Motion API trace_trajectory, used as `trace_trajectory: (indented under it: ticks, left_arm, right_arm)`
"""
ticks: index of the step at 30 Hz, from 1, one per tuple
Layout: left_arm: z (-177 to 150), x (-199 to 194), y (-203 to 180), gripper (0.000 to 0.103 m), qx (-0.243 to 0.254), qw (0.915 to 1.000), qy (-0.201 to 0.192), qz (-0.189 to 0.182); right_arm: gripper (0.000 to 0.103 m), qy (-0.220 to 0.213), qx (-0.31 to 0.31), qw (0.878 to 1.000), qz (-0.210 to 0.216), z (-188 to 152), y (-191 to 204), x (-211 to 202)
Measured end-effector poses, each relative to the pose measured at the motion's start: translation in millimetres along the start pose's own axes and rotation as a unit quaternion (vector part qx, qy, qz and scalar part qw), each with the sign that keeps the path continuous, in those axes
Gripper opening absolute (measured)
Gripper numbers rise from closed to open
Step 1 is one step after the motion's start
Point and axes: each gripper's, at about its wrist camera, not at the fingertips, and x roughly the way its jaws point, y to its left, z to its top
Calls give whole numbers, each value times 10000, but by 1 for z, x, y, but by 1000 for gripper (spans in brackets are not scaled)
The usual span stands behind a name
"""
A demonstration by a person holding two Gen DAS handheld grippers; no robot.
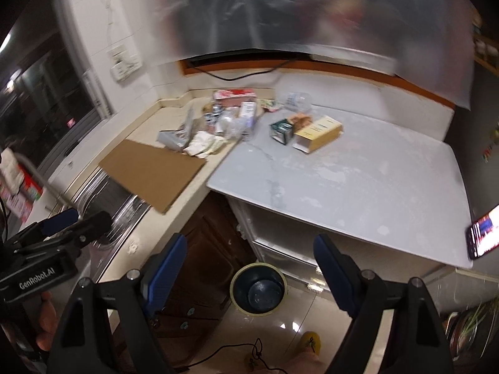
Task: Collect trash
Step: 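Grasp the green-and-peach drink pouch with the left tool while the right tool grasps the yellow atom box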
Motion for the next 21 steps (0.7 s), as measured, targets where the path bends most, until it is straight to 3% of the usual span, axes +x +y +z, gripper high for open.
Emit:
trace_trajectory:
  ticks: [5,10,14,21]
  left_arm:
    - [33,26,-11,86,20,9993,181,-322]
    - [75,49,-31,86,294,9994,-111,-123]
    - [115,77,-49,86,418,9990,-10,-157]
    - [180,147,-101,86,1331,9910,130,-31]
  right_arm:
    - [84,30,277,9994,-223,10,-24,8]
    - [84,76,483,9987,-170,38,-52,36]
    - [84,80,697,9975,-34,69,-75,63]
    - [84,158,1004,9948,-3,123,-121,121]
